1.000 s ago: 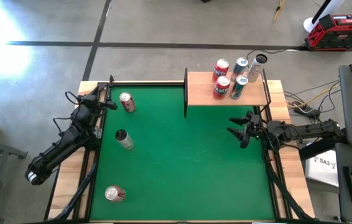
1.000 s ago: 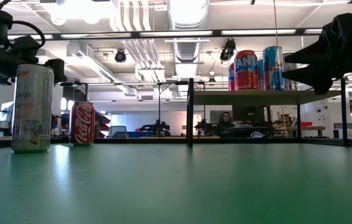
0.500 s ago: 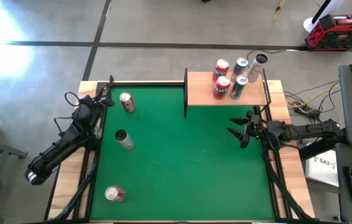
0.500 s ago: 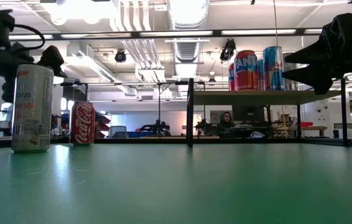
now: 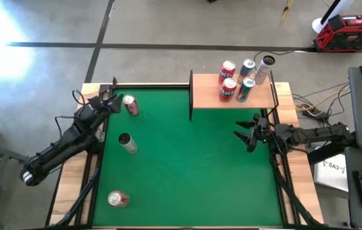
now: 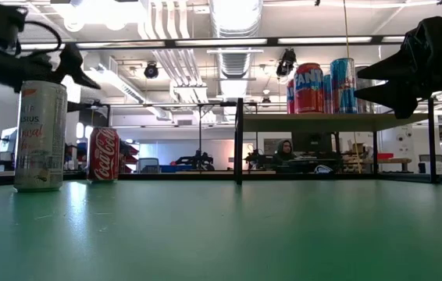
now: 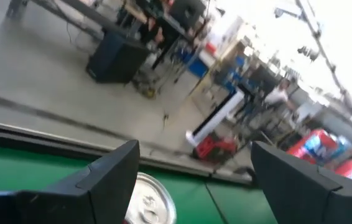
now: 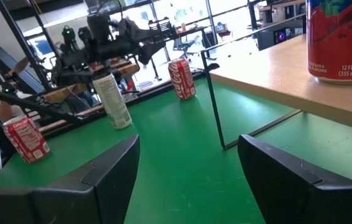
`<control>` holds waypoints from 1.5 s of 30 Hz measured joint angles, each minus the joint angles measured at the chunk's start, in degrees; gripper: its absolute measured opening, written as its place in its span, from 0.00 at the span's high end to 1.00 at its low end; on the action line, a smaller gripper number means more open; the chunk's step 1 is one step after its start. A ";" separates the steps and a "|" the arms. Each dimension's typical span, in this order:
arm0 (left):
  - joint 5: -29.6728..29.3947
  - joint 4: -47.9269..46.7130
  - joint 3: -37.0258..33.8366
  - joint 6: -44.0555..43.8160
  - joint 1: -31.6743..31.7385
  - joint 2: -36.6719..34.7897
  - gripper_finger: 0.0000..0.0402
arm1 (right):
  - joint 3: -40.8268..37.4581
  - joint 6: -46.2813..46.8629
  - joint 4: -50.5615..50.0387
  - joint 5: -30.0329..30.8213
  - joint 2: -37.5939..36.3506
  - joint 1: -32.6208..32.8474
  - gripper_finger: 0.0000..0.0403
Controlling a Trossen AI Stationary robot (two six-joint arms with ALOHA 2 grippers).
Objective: Place canned beverage on shelf
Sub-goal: Move the top red white soda can to the center of the table
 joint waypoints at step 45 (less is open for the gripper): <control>-1.08 -61.92 58.90 -34.11 -2.16 78.38 0.03 | -0.02 0.01 0.00 0.00 0.00 -0.01 0.35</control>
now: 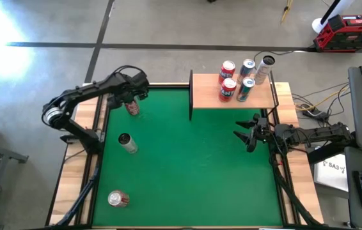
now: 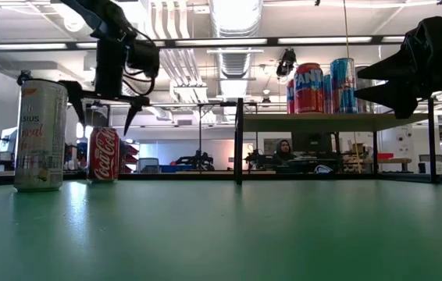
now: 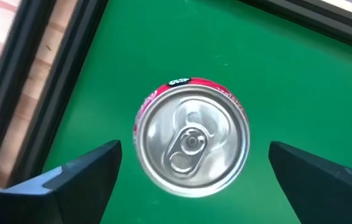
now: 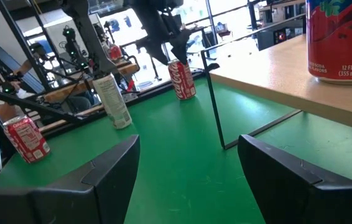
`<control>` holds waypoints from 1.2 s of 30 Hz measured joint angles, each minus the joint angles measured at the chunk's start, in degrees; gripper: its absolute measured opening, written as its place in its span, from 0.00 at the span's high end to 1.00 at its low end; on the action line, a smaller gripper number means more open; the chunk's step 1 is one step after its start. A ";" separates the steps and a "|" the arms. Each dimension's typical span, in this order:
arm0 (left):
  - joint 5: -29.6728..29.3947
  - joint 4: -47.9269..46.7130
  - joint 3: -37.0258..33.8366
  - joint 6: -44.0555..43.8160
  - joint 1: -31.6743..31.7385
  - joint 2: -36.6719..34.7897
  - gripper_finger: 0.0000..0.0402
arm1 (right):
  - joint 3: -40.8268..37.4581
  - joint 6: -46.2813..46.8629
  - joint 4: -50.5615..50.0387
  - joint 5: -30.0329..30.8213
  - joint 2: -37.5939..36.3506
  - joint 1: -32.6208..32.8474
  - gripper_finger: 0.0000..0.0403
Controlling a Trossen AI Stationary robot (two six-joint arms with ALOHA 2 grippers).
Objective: Place canned beverage on shelf
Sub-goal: Move the top red white soda can to the center of the table
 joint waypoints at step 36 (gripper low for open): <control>2.29 0.78 11.74 10.16 -2.36 1.93 0.30 | 0.00 -0.02 -0.02 0.00 0.00 0.02 0.35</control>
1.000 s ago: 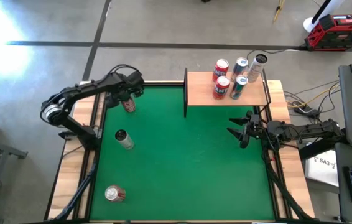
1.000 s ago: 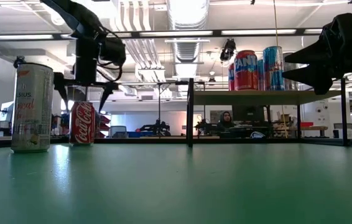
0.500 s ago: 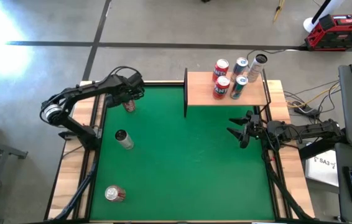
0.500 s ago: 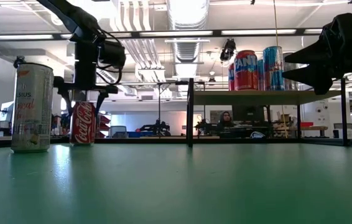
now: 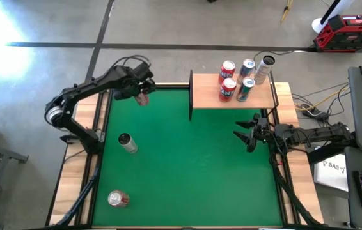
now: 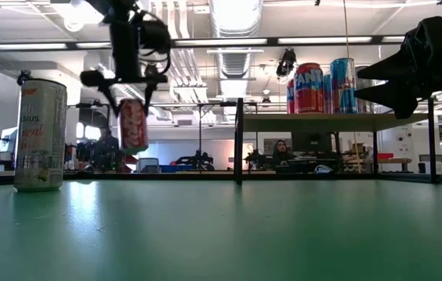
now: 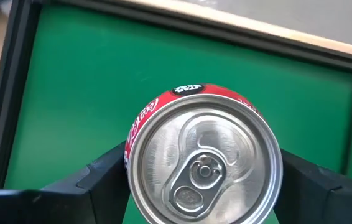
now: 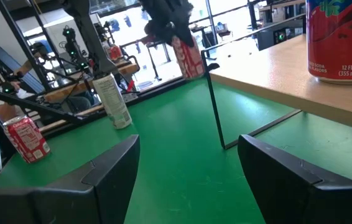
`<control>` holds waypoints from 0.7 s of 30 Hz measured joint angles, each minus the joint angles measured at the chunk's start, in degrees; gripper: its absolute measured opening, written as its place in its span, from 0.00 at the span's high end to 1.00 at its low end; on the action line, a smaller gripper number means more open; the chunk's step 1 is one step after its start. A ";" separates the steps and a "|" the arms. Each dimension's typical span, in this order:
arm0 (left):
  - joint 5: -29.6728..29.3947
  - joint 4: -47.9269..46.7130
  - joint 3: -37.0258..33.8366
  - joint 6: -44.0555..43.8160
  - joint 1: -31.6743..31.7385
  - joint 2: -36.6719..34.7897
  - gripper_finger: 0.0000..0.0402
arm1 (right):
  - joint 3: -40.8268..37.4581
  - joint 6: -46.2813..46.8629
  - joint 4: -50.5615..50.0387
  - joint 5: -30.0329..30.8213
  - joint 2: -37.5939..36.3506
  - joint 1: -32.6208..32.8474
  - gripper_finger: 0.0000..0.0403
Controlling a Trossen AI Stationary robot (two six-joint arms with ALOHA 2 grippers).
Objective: Place canned beverage on shelf
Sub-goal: Move the top red white soda can to the center of the table
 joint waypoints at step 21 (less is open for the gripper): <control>-0.34 -26.82 56.24 18.60 -4.01 27.98 0.30 | -0.02 0.00 0.02 0.00 0.00 -0.02 0.35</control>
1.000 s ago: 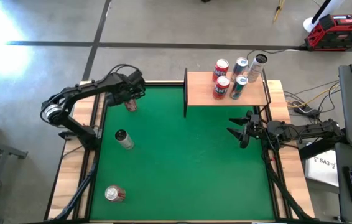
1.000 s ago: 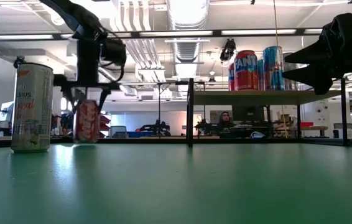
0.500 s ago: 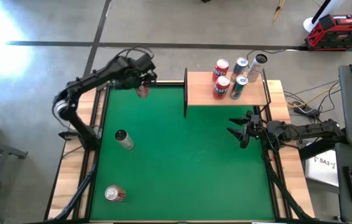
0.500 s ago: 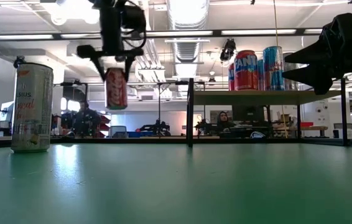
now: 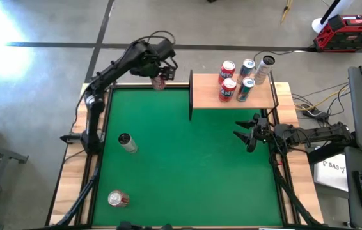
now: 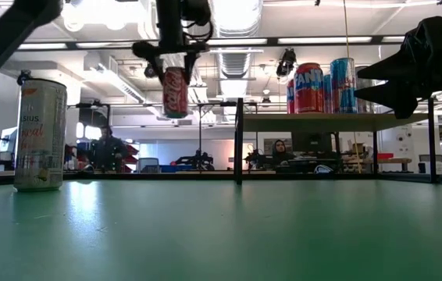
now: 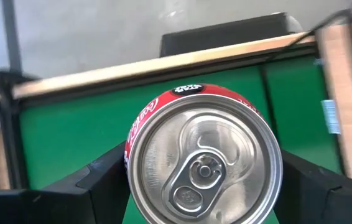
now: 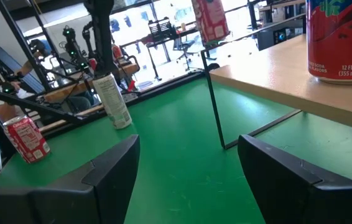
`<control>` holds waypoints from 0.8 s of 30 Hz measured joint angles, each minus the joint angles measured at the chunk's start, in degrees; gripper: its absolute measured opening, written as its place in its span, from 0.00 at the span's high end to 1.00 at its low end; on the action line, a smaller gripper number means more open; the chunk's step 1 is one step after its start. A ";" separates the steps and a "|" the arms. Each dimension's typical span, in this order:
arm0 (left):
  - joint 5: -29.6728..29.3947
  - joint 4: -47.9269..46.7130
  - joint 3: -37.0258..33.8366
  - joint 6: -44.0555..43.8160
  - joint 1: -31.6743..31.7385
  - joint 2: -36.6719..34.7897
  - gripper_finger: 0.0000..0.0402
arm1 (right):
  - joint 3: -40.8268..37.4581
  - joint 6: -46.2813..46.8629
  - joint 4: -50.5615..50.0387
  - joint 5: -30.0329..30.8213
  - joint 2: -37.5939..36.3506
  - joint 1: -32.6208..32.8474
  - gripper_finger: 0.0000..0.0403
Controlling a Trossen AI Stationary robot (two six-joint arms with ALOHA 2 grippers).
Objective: Place canned beverage on shelf
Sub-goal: Move the top red white soda can to the center of the table
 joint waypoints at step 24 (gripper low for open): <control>2.32 7.62 0.30 17.23 -9.46 -0.99 0.30 | 0.00 0.02 -0.02 0.00 0.07 0.02 0.35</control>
